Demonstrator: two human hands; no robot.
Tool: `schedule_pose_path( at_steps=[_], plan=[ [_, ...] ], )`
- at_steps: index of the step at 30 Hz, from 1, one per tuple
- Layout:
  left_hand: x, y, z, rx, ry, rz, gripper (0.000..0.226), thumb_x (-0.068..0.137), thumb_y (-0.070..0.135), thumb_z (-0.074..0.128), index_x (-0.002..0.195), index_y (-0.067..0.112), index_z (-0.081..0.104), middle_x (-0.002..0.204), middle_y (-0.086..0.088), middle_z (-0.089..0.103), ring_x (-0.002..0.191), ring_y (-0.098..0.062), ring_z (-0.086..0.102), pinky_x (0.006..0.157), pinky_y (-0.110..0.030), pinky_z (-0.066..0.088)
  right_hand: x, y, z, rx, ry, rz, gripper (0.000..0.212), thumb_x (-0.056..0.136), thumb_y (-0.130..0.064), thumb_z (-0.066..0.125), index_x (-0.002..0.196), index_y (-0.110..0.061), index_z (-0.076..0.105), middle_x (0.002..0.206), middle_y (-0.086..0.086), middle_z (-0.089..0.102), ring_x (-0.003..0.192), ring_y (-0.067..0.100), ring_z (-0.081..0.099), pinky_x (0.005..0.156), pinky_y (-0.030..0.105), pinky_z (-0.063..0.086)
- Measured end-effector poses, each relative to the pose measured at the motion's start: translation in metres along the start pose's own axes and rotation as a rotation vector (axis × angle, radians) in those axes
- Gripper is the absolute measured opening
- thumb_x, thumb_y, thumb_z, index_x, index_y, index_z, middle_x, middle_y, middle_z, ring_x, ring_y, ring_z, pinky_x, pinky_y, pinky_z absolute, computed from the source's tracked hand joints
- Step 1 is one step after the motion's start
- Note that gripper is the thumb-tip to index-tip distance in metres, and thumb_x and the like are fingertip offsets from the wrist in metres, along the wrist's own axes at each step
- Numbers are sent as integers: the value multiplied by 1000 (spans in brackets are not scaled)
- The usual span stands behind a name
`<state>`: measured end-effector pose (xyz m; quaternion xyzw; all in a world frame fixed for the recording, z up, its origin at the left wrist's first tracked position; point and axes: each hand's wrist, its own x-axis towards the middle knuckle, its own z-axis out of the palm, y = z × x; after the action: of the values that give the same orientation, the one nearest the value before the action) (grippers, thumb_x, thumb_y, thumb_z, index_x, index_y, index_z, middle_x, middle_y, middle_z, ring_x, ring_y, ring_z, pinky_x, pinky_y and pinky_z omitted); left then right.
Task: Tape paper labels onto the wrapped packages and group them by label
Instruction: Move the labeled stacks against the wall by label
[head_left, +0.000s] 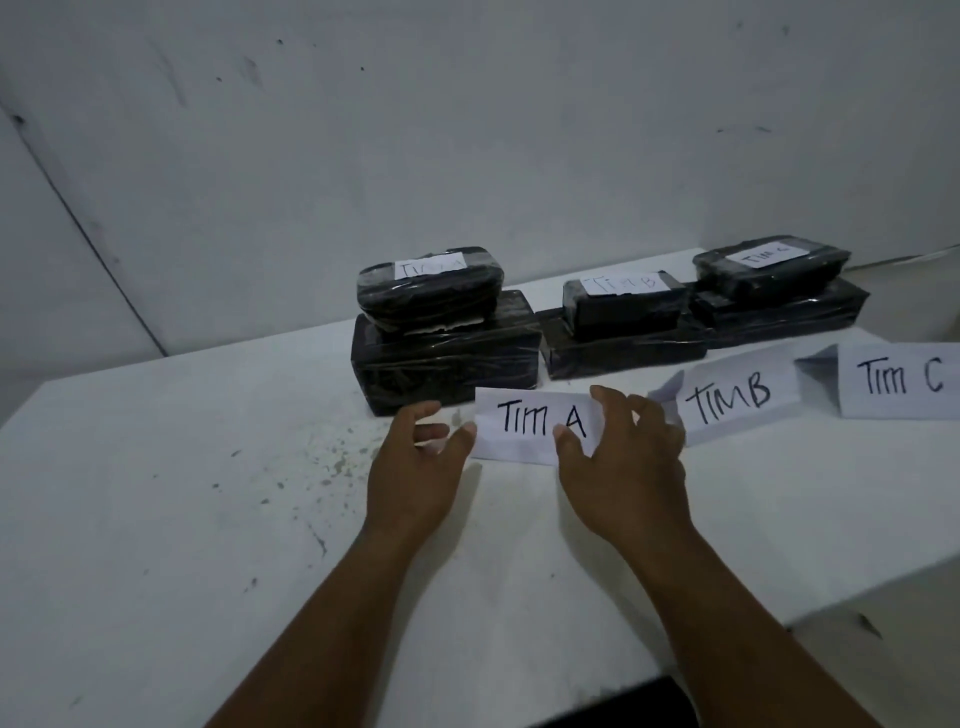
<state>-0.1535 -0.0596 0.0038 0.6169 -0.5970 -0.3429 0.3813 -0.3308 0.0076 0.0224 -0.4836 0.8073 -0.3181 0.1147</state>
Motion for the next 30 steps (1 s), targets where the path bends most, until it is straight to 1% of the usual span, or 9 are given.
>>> schedule_pose_path(
  at_steps=[2, 5, 8, 11, 14, 18, 22, 27, 30],
  plan=[
    [3, 1, 4, 23, -38, 16, 49, 89, 54, 69, 131, 39, 50, 111, 17, 61, 95, -6, 61, 85, -29, 45, 0, 4, 3, 23, -33, 21, 62, 98, -52, 52, 153, -31, 33, 159, 9, 30, 143, 33, 28, 108, 50, 40],
    [6, -1, 9, 21, -73, 64, 52, 88, 50, 72, 134, 39, 49, 111, 17, 66, 97, -3, 65, 88, -30, 50, 7, 8, 7, 92, -42, 16, 62, 98, -49, 56, 153, -32, 32, 156, 8, 34, 139, 31, 37, 107, 48, 45],
    [7, -3, 12, 25, -74, 98, 54, 88, 44, 75, 134, 41, 48, 101, 15, 74, 92, 2, 67, 88, -30, 52, 14, 8, 10, 182, -42, -1, 65, 96, -44, 63, 152, -31, 33, 148, 6, 44, 133, 27, 48, 106, 48, 49],
    [5, -4, 8, 16, -86, 110, 57, 88, 38, 77, 136, 40, 46, 92, 11, 75, 89, -3, 70, 86, -27, 53, 17, 7, 12, 231, -46, -18, 65, 96, -37, 67, 152, -30, 34, 144, 3, 49, 130, 22, 51, 104, 37, 48],
    [-1, -7, -1, 22, -97, 128, 57, 87, 33, 78, 134, 42, 46, 83, 12, 74, 83, -3, 70, 74, -15, 50, 15, 7, 13, 255, -69, -54, 64, 97, -33, 67, 152, -29, 36, 146, 1, 48, 133, 17, 48, 96, 24, 39],
    [-11, -13, -16, 67, -100, 141, 53, 87, 33, 79, 128, 46, 48, 90, 19, 71, 81, 1, 68, 61, -4, 48, 9, 4, 18, 284, -108, -102, 61, 98, -31, 67, 152, -29, 38, 150, 0, 47, 136, 17, 46, 106, 29, 41],
    [-21, -21, -29, 85, -85, 162, 47, 88, 31, 79, 126, 42, 53, 87, 30, 65, 76, 10, 66, 58, -2, 46, 5, 0, 25, 309, -128, -120, 61, 97, -29, 68, 151, -30, 40, 146, -1, 51, 132, 17, 52, 105, 31, 46],
    [-26, -28, -38, 58, -72, 149, 45, 89, 26, 78, 128, 34, 56, 89, 25, 69, 78, 11, 66, 60, -5, 48, -1, -3, 27, 339, -118, -125, 61, 95, -24, 71, 149, -27, 42, 140, 1, 56, 125, 18, 56, 98, 29, 50],
    [-27, -29, -40, 55, -71, 154, 45, 89, 25, 77, 129, 32, 57, 95, 17, 71, 80, 1, 68, 61, -5, 49, -2, -4, 28, 340, -114, -122, 62, 95, -24, 71, 149, -27, 42, 140, 2, 56, 124, 18, 57, 97, 30, 51]
  ],
)
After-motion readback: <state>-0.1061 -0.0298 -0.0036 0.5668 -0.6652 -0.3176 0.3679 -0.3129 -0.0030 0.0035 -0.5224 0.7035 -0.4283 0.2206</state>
